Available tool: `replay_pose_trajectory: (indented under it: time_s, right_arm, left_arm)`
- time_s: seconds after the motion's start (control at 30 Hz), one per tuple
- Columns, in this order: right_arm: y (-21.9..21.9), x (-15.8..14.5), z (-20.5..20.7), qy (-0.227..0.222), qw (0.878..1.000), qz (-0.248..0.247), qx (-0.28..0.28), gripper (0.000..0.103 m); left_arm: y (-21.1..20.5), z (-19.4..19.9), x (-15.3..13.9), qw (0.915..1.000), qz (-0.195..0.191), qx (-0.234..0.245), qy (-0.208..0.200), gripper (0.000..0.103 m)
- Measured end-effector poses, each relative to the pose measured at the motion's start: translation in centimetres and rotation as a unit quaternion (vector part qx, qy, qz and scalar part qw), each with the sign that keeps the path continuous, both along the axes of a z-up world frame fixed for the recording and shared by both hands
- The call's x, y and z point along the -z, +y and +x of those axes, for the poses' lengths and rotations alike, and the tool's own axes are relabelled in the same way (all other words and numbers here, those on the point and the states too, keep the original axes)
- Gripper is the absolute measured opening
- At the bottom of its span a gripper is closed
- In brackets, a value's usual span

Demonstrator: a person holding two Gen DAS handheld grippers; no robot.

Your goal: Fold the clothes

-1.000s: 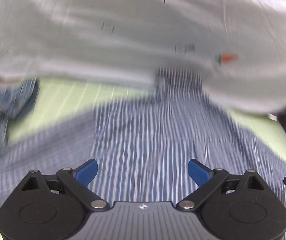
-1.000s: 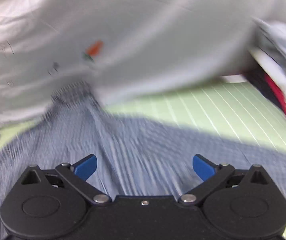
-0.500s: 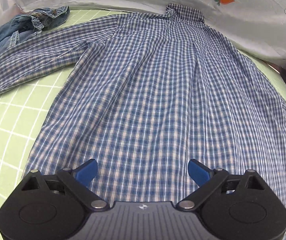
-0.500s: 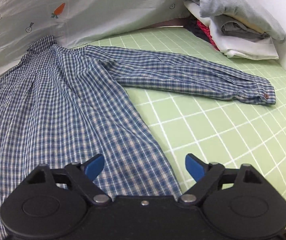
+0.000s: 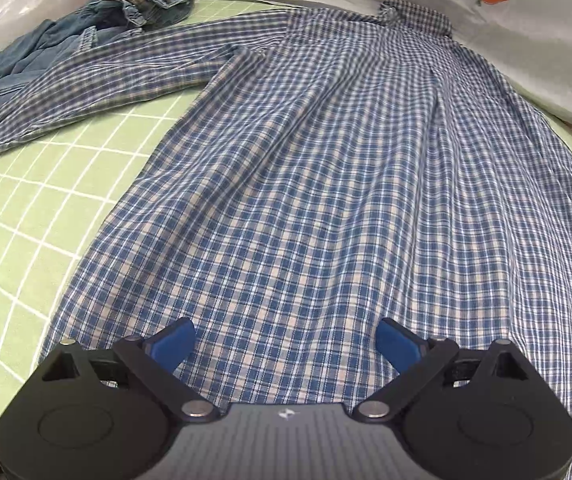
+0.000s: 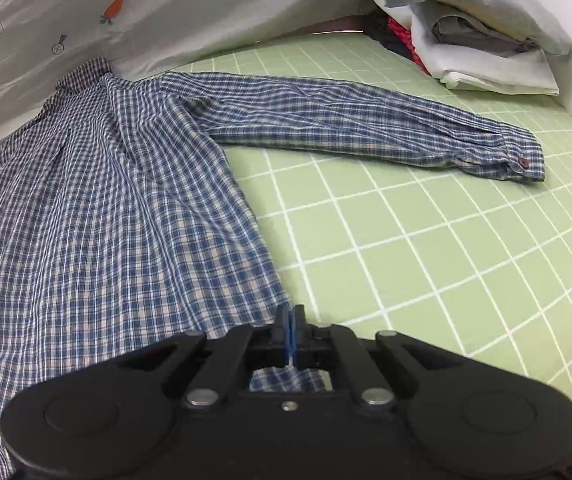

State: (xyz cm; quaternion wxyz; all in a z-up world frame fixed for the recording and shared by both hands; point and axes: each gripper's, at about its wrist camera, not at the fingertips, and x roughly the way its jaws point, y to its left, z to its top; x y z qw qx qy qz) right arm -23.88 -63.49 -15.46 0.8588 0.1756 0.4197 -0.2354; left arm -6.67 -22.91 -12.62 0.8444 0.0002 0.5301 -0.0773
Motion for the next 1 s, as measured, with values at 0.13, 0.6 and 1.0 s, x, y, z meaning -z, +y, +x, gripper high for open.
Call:
replay_pose_trajectory:
  time_s: [0.13, 0.6, 1.0]
  right_arm:
    - [-3.2, -0.2, -0.4, -0.029, 0.998, 0.028, 0.054, 0.045]
    - [-16.3, 0.4, 2.9, -0.009, 0.978, -0.078, 0.191, 0.058]
    - [-25.1, 1.8, 5.0, 0.025, 0.963, -0.130, 0.234, 0.061]
  left_arm:
    - [-1.0, 0.4, 0.6, 0.9997, 0.018, -0.014, 0.007, 0.102]
    - [-4.3, 3.3, 1.0, 0.9972, 0.052, -0.042, 0.034, 0.103]
    - [-5.0, 4.6, 1.1, 0.9956, 0.052, -0.061, 0.048, 0.103]
